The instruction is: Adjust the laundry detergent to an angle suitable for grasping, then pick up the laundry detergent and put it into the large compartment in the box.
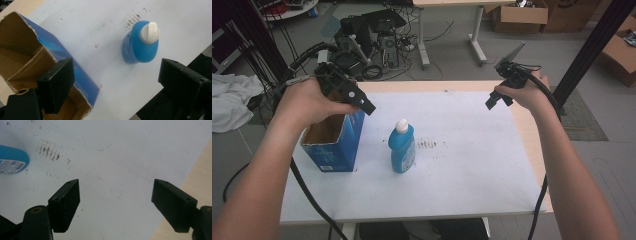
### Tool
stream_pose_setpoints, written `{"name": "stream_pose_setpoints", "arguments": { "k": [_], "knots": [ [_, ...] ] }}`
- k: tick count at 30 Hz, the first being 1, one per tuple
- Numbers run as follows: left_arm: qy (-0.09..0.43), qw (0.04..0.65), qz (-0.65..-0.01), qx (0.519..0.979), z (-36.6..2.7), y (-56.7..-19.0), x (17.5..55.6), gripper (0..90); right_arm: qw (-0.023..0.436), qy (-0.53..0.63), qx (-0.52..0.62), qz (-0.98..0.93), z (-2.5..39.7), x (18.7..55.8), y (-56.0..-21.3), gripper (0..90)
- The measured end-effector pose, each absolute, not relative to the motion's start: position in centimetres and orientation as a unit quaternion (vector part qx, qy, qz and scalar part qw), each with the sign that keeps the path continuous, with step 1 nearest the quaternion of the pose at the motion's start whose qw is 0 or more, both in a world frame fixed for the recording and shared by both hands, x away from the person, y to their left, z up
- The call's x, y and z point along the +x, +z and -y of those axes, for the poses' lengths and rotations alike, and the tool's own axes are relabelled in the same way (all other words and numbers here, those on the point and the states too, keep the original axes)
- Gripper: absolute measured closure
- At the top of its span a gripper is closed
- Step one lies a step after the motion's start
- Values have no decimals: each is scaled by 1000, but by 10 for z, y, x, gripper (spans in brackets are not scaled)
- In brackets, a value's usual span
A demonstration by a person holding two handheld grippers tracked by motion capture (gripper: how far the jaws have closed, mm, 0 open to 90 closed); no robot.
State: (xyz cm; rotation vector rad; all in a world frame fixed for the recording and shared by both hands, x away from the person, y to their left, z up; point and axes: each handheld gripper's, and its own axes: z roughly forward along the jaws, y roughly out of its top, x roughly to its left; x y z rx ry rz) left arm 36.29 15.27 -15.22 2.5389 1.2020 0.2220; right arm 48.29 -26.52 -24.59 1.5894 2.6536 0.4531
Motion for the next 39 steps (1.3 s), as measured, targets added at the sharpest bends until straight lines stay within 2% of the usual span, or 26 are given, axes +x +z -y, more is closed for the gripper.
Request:
{"name": "stream_pose_setpoints", "arguments": {
  "k": [39],
  "knots": [
    [78,168,-427,885,-148,-152,364,152,8,150,506,-849,265,482,-243,223]
  ]
}}
